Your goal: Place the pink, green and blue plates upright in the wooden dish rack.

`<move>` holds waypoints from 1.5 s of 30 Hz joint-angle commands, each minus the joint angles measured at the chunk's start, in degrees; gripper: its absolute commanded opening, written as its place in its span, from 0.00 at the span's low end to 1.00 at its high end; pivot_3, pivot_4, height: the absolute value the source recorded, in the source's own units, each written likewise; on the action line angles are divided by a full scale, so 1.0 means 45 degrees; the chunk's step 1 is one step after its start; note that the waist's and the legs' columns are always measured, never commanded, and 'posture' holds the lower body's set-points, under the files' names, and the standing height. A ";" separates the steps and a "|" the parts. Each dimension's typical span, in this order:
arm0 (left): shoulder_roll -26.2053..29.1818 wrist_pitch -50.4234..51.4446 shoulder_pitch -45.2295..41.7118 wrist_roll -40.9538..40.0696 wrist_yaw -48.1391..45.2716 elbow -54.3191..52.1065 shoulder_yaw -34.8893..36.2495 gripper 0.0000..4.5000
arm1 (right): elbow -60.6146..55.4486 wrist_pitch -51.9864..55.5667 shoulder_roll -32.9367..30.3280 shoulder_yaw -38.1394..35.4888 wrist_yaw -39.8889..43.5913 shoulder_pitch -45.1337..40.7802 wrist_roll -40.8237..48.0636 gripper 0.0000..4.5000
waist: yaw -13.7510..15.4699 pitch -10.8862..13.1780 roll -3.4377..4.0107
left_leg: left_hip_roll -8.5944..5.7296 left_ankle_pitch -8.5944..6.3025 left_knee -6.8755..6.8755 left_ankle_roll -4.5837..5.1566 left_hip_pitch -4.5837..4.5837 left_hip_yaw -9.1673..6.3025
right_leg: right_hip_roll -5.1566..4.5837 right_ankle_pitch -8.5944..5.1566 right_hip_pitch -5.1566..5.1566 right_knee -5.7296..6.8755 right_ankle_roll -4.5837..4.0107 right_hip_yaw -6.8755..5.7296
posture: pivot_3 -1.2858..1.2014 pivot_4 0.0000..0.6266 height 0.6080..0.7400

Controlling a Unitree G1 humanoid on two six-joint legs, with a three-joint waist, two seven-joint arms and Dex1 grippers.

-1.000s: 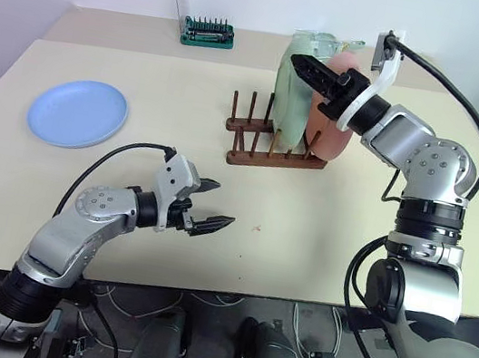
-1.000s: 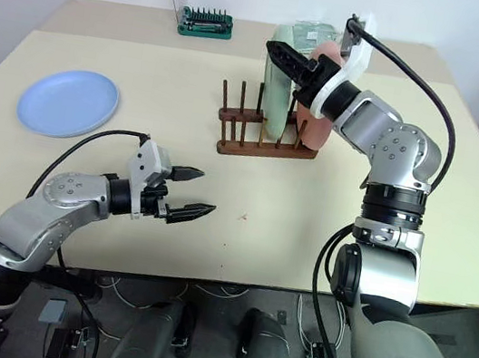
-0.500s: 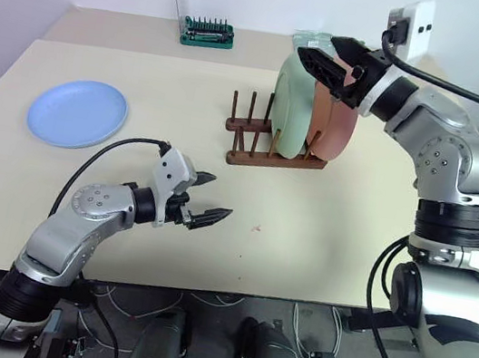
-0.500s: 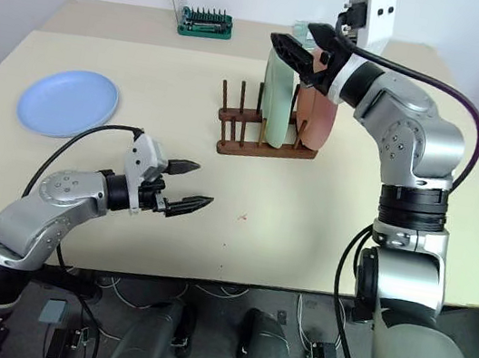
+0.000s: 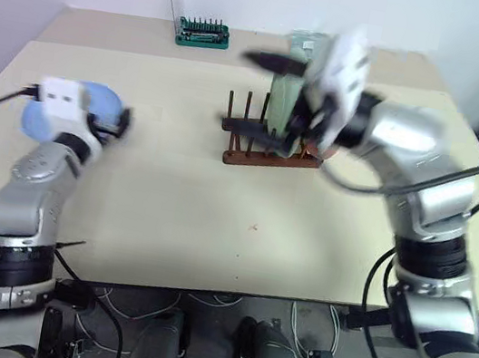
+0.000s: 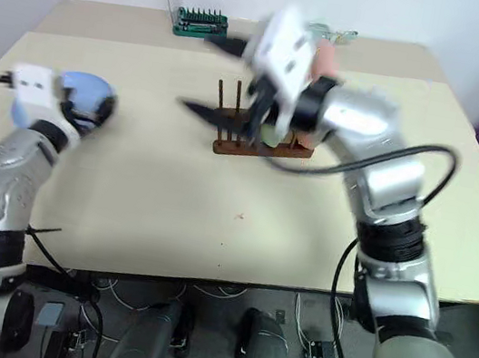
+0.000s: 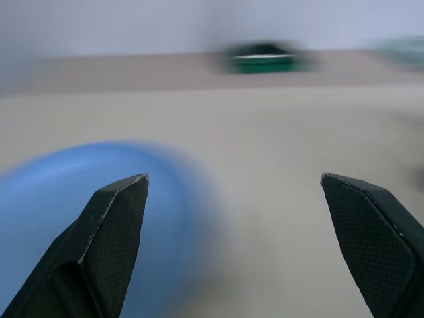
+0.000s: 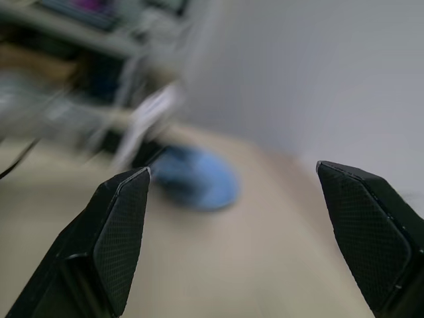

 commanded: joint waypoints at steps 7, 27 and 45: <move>-0.0585 0.3028 -0.1141 -0.1460 0.2710 0.1226 0.3478 0.95 | 0.0216 -0.0921 0.0573 0.0245 -0.0154 0.0894 -0.1167 0.92 | 0.0129 -0.0034 -0.0088 | -0.0023 0.0000 0.0006 -0.0003 -0.0002 -0.0025 | -0.0011 0.0024 0.0028 -0.0016 -0.0023 -0.0016 | 0.52 0.24 0.92; -0.1159 0.1946 -0.3625 -0.3561 0.2489 0.2954 0.3335 0.01 | 0.0284 -0.1315 0.0411 0.0211 -0.0648 0.1407 -0.2675 0.92 | 0.0089 -0.0030 -0.0115 | -0.0043 0.0003 0.0005 -0.0012 0.0005 -0.0015 | -0.0011 0.0033 0.0032 -0.0012 -0.0037 -0.0012 | 0.52 0.24 0.92; -0.2764 0.7246 -0.5732 -0.6833 0.4573 -0.3288 0.1164 0.00 | 0.8620 -0.9407 0.1647 0.2464 -0.4694 -0.2693 -0.9691 0.96 | -0.0020 -0.0014 -0.0139 | -0.0050 0.0014 0.0001 -0.0026 0.0004 -0.0013 | -0.0003 0.0034 0.0027 -0.0013 -0.0036 0.0000 | 0.52 0.24 0.92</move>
